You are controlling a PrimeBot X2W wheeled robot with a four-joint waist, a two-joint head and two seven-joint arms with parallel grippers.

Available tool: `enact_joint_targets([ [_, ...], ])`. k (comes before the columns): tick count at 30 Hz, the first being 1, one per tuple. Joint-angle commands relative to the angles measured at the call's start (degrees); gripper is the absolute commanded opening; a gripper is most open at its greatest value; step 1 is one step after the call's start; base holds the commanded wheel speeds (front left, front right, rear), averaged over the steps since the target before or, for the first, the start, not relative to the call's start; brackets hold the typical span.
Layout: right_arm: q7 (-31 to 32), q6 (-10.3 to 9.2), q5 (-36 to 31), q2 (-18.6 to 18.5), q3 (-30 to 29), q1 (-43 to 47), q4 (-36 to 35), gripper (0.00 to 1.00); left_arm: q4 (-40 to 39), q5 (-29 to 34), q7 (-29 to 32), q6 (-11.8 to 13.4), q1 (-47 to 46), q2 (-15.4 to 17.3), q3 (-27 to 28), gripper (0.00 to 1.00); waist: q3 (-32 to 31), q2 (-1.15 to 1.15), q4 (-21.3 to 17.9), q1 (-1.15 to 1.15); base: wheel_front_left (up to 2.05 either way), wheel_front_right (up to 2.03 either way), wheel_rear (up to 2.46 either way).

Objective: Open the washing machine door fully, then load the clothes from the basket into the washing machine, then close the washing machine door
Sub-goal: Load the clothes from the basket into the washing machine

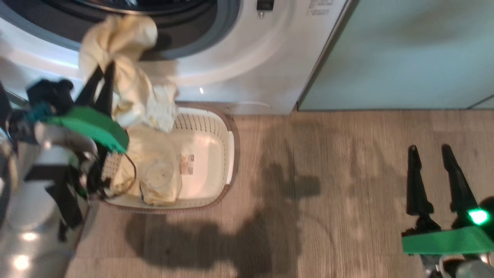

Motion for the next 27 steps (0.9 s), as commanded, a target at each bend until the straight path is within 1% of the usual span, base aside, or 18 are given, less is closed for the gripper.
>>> enact_joint_targets([
  [1, -0.38, -0.16, 0.19, -0.87, 1.88, -1.51, -1.90, 1.00, -0.82, -0.70, 0.90, -0.52, -3.38, 3.03, 2.69, 0.00, 3.31, 0.00, -1.01, -0.02, 0.00, 0.00, 0.00],
  [5, -0.38, -0.16, 0.85, -0.87, 2.49, -3.14, -1.94, 1.00, 2.54, -2.92, 4.99, -2.65, -9.65, 4.85, 3.22, 0.00, 5.91, 0.00, -1.85, -0.02, 0.00, 0.00, 0.00],
  [11, -0.38, -0.16, 2.03, -0.87, 2.95, -4.57, -2.19, 1.00, 5.75, -5.52, 13.87, -5.43, -19.06, 9.02, 3.57, 0.00, 8.42, 0.00, -3.43, -0.02, 0.00, 0.00, 0.00],
  [17, -0.38, -0.16, 3.79, -0.87, 3.70, -5.84, -2.43, 1.00, 8.60, -6.94, 22.55, -6.94, -27.60, 12.62, 3.01, 0.00, 10.59, 0.00, -5.80, -0.02, 0.00, 0.00, 0.00],
  [23, -0.38, -0.16, 5.46, -0.87, 4.53, -6.52, -2.40, 1.00, 12.48, -6.26, 26.73, -7.82, -34.40, 16.22, 2.17, 0.00, 12.43, 0.00, -9.29, -0.02, 0.00, 0.00, 0.00],
  [27, -0.38, -0.16, 6.60, -0.87, 4.98, -6.76, -2.58, 1.00, 14.97, -5.84, 25.97, -8.18, -38.39, 18.41, 2.64, 0.00, 13.62, 0.00, -11.72, -0.02, 0.00, 0.00, 0.00],
])
